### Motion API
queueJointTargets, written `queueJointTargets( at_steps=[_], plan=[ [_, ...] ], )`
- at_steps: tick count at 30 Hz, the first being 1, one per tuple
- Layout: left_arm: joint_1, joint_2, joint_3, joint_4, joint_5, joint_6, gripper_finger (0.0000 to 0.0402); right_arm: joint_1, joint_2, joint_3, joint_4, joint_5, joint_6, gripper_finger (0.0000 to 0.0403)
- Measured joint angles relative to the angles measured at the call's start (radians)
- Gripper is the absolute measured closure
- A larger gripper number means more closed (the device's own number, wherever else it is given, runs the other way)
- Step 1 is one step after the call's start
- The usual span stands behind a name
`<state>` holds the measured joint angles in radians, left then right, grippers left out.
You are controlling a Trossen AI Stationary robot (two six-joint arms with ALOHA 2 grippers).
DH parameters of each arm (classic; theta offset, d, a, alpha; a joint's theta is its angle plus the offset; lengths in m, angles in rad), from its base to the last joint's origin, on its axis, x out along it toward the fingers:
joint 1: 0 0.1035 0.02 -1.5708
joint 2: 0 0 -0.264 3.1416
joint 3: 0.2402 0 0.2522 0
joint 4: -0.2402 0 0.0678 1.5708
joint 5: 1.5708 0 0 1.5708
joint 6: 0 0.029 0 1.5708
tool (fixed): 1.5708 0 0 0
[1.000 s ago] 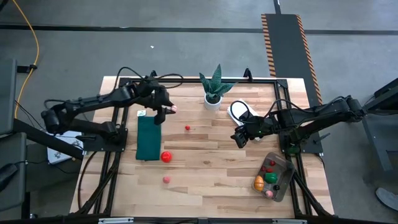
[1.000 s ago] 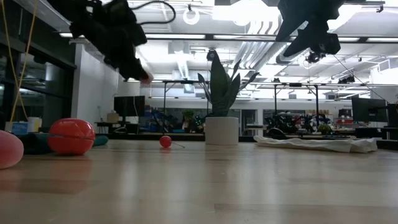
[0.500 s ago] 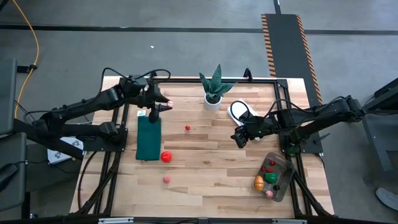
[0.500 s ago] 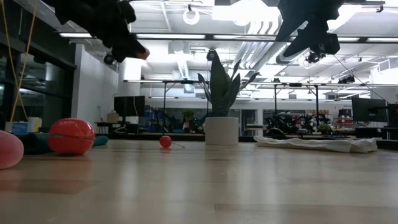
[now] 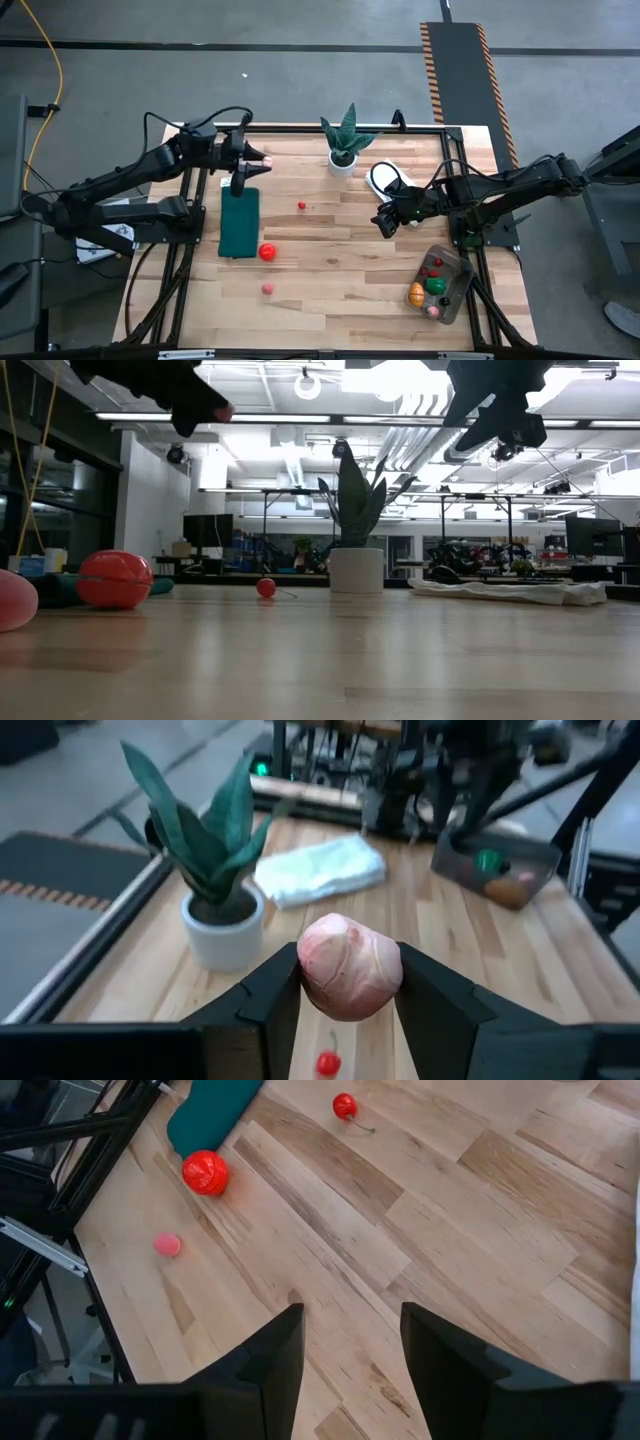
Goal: Pick and placing Produce into tupperware
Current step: Put the top pink peach into the black bin
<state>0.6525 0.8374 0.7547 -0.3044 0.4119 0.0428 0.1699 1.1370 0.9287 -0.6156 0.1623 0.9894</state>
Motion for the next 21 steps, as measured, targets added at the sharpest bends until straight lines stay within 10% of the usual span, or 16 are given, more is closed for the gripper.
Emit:
queueJointTargets(
  at_steps=[21],
  plan=[
    [0.0, -0.091, 0.093, 0.124, 0.0, -0.072, 0.0261, 0.0, 0.0, 0.0, 0.002, 0.019, 0.016, 0.0245]
  ],
)
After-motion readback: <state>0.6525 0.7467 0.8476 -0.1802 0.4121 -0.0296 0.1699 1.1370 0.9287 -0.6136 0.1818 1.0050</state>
